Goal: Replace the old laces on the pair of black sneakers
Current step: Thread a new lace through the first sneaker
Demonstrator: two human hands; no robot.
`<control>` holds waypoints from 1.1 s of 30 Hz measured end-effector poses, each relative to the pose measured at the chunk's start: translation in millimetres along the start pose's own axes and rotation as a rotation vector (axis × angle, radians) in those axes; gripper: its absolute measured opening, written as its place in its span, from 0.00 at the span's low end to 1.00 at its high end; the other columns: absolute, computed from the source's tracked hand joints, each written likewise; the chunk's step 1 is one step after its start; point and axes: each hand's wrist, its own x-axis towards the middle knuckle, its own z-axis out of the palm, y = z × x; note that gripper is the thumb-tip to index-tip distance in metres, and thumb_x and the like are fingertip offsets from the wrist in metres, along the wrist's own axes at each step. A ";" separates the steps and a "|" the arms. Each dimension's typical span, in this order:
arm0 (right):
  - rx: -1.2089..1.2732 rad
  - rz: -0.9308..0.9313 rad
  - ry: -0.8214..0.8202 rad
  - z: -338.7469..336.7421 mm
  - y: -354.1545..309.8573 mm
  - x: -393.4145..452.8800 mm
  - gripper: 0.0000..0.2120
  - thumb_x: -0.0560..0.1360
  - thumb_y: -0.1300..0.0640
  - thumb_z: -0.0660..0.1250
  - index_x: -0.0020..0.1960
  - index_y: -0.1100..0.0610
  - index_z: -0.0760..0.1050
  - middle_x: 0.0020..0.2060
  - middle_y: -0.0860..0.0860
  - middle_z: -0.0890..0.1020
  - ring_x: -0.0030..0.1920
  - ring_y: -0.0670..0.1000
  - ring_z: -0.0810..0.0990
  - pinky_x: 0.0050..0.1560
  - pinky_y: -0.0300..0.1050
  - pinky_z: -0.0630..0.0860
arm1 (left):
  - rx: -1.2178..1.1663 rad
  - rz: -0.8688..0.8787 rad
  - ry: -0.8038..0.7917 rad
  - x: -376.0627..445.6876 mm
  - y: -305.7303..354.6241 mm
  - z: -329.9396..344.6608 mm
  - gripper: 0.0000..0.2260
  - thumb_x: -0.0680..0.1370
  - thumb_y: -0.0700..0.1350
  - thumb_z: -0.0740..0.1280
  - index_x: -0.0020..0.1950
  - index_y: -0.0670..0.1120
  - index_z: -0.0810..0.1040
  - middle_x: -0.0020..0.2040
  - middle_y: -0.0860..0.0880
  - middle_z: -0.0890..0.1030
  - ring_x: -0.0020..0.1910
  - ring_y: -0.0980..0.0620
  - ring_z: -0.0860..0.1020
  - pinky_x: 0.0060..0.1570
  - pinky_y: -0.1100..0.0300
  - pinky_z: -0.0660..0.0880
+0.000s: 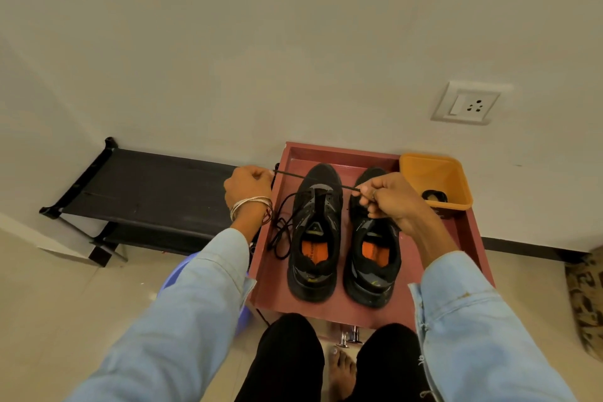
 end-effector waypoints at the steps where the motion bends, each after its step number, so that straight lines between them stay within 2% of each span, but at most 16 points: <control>1: -0.012 -0.002 -0.004 2.3 -0.8 0.5 0.11 0.81 0.66 0.57 0.49 0.66 0.79 0.32 0.54 0.78 0.28 0.46 0.72 0.31 0.38 0.73 | 0.103 -0.031 0.008 -1.5 -0.5 1.5 0.07 0.76 0.46 0.66 0.44 0.45 0.83 0.43 0.44 0.83 0.43 0.44 0.81 0.44 0.55 0.76; 3: -0.024 -0.017 -0.018 10.8 -5.9 0.7 0.12 0.81 0.69 0.55 0.55 0.67 0.76 0.35 0.55 0.79 0.30 0.48 0.76 0.34 0.39 0.76 | 0.393 -0.021 -0.034 -7.2 1.0 5.4 0.10 0.77 0.47 0.65 0.55 0.45 0.80 0.56 0.43 0.79 0.55 0.41 0.76 0.53 0.48 0.73; 5: 0.038 -0.016 -0.038 21.0 -12.5 4.3 0.11 0.80 0.71 0.54 0.58 0.67 0.73 0.36 0.59 0.79 0.27 0.49 0.78 0.31 0.39 0.78 | 0.536 0.181 -0.126 -13.8 4.5 10.6 0.18 0.76 0.49 0.67 0.64 0.47 0.74 0.64 0.45 0.71 0.63 0.41 0.69 0.59 0.46 0.68; 8: 0.138 0.029 0.004 34.8 -18.2 12.5 0.05 0.77 0.70 0.61 0.53 0.64 0.70 0.34 0.63 0.79 0.22 0.53 0.78 0.23 0.42 0.77 | 0.303 0.664 -0.300 -21.5 15.6 23.0 0.22 0.73 0.46 0.71 0.67 0.49 0.74 0.64 0.49 0.74 0.62 0.48 0.71 0.62 0.54 0.69; 10: 0.062 -0.025 0.038 40.9 -18.2 16.9 0.09 0.75 0.68 0.68 0.51 0.62 0.69 0.35 0.64 0.82 0.26 0.56 0.80 0.27 0.46 0.79 | 0.130 0.735 -0.411 -26.7 21.9 30.5 0.20 0.73 0.38 0.70 0.64 0.46 0.77 0.60 0.47 0.79 0.59 0.50 0.75 0.61 0.66 0.67; 11: 0.052 -0.050 0.056 42.2 -17.5 18.7 0.11 0.74 0.67 0.70 0.50 0.61 0.69 0.35 0.63 0.82 0.26 0.56 0.81 0.28 0.46 0.80 | 0.063 0.703 -0.440 -28.2 24.8 31.1 0.18 0.73 0.36 0.69 0.62 0.45 0.79 0.57 0.46 0.81 0.57 0.50 0.77 0.58 0.69 0.67; 15: 0.104 -0.071 0.110 41.5 -14.9 22.5 0.12 0.73 0.64 0.73 0.49 0.61 0.69 0.33 0.62 0.82 0.25 0.54 0.81 0.26 0.43 0.77 | -0.109 0.544 -0.454 -26.4 25.5 30.0 0.09 0.73 0.35 0.70 0.52 0.41 0.83 0.45 0.45 0.84 0.44 0.52 0.81 0.48 0.67 0.75; 17: 0.102 -0.066 0.138 41.6 -10.1 23.8 0.11 0.72 0.61 0.74 0.46 0.61 0.72 0.32 0.61 0.82 0.25 0.52 0.81 0.26 0.41 0.77 | -0.101 0.493 -0.428 -22.9 20.0 32.9 0.06 0.73 0.38 0.71 0.50 0.41 0.84 0.43 0.47 0.84 0.41 0.55 0.80 0.46 0.69 0.75; 19: 0.063 -0.027 0.154 43.5 0.0 25.6 0.08 0.73 0.62 0.72 0.45 0.63 0.74 0.33 0.59 0.82 0.24 0.46 0.79 0.25 0.38 0.76 | -0.048 0.434 -0.392 -20.9 13.7 38.5 0.04 0.74 0.40 0.70 0.46 0.42 0.83 0.39 0.49 0.83 0.38 0.55 0.79 0.45 0.65 0.76; 20: 0.028 0.003 0.135 46.0 6.6 26.4 0.06 0.74 0.64 0.71 0.46 0.63 0.74 0.35 0.58 0.82 0.25 0.44 0.78 0.26 0.37 0.75 | -0.034 0.391 -0.378 -20.0 10.8 41.2 0.03 0.74 0.41 0.70 0.44 0.42 0.83 0.36 0.50 0.81 0.37 0.54 0.78 0.44 0.63 0.76; 22: -0.108 0.056 0.058 51.8 19.1 27.1 0.09 0.71 0.61 0.74 0.46 0.60 0.75 0.43 0.57 0.83 0.35 0.46 0.81 0.38 0.42 0.79 | 0.000 0.304 -0.368 -18.4 6.5 47.6 0.03 0.75 0.41 0.68 0.41 0.43 0.80 0.32 0.53 0.77 0.33 0.56 0.76 0.38 0.66 0.73; 24: -0.235 0.071 -0.010 57.6 24.0 21.8 0.17 0.69 0.54 0.76 0.52 0.60 0.75 0.48 0.57 0.82 0.47 0.53 0.81 0.50 0.48 0.78 | 0.040 0.236 -0.388 -19.0 3.6 54.9 0.04 0.75 0.41 0.66 0.41 0.43 0.78 0.32 0.53 0.75 0.32 0.59 0.72 0.34 0.67 0.69; 27: -0.291 0.039 0.011 62.7 23.2 15.5 0.23 0.70 0.52 0.75 0.57 0.67 0.75 0.52 0.63 0.80 0.53 0.61 0.80 0.56 0.56 0.77 | 0.063 0.207 -0.442 -21.6 -1.1 64.9 0.04 0.75 0.43 0.69 0.43 0.43 0.81 0.35 0.50 0.79 0.34 0.57 0.75 0.39 0.64 0.71; 29: -0.328 0.019 0.013 62.2 22.7 15.6 0.23 0.71 0.53 0.74 0.57 0.70 0.76 0.50 0.65 0.81 0.51 0.63 0.80 0.55 0.60 0.77 | 0.064 0.211 -0.447 -23.1 -3.7 69.2 0.05 0.75 0.44 0.70 0.44 0.43 0.83 0.38 0.48 0.82 0.36 0.56 0.76 0.40 0.65 0.70; 31: -0.353 0.016 0.006 60.6 24.3 16.7 0.21 0.71 0.53 0.74 0.54 0.70 0.77 0.42 0.63 0.81 0.43 0.60 0.81 0.51 0.60 0.78 | 0.049 0.196 -0.422 -24.5 -4.5 72.2 0.05 0.75 0.44 0.70 0.45 0.43 0.84 0.39 0.48 0.82 0.37 0.55 0.76 0.41 0.65 0.71; 33: -0.357 0.010 0.021 58.8 25.7 17.2 0.20 0.71 0.54 0.73 0.53 0.70 0.77 0.42 0.64 0.82 0.42 0.60 0.81 0.49 0.59 0.79 | 0.036 0.156 -0.392 -25.5 -3.5 76.6 0.05 0.75 0.44 0.70 0.45 0.42 0.84 0.40 0.48 0.82 0.40 0.52 0.78 0.43 0.62 0.72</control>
